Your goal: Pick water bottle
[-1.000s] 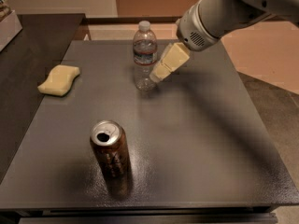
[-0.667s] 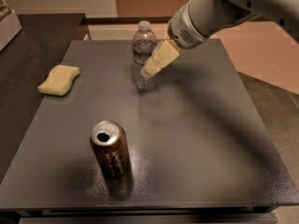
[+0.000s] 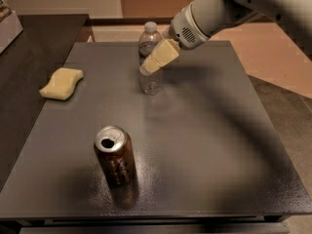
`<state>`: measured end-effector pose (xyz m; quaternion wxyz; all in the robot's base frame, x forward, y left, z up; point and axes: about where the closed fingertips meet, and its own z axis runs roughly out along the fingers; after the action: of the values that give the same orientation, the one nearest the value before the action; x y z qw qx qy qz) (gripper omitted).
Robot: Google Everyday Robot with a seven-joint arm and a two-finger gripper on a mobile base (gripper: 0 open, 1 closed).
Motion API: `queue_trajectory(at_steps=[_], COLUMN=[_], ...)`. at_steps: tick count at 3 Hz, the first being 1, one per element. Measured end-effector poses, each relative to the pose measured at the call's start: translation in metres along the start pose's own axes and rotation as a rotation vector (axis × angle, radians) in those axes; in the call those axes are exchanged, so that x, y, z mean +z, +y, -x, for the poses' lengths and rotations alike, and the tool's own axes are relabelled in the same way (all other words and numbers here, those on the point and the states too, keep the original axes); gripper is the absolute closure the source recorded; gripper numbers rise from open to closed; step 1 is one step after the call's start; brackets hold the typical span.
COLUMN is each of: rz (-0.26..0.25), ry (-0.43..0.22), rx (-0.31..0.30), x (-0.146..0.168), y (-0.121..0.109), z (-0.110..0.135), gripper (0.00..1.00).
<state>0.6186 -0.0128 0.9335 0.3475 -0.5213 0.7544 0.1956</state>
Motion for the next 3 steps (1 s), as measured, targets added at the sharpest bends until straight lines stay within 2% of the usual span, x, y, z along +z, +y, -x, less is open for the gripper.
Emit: queue_trajectory(at_steps=[2, 3], rz=[0.063, 0.074], ry=[-0.047, -0.087], rx=[0.018, 0.015], x=[-0.004, -0.023], y=[0.006, 0.007], z=[0.008, 0.020], gripper=[0.65, 0.88])
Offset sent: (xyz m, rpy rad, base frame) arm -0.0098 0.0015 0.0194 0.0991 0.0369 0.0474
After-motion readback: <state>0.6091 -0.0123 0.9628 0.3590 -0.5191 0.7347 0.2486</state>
